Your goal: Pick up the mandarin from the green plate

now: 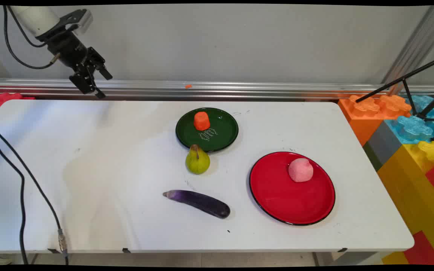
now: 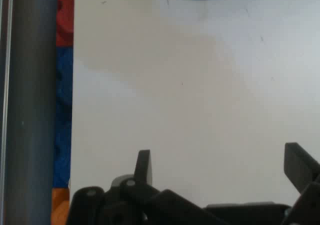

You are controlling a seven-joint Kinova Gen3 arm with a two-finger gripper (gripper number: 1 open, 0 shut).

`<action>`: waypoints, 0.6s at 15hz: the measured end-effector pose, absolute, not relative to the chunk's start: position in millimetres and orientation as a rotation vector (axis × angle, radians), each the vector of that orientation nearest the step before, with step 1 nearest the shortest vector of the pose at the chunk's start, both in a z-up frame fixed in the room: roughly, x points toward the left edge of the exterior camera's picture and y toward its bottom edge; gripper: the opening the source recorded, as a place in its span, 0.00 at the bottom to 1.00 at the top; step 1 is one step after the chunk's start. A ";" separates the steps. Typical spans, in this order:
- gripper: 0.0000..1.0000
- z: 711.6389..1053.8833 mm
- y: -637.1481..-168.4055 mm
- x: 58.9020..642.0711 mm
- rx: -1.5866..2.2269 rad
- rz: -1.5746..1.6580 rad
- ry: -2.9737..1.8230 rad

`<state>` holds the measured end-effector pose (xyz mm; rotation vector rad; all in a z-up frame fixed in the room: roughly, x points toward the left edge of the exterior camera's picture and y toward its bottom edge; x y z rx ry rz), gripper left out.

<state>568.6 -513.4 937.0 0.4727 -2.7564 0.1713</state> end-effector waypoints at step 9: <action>1.00 911.1 -513.6 533.8 0.515 0.180 -2.528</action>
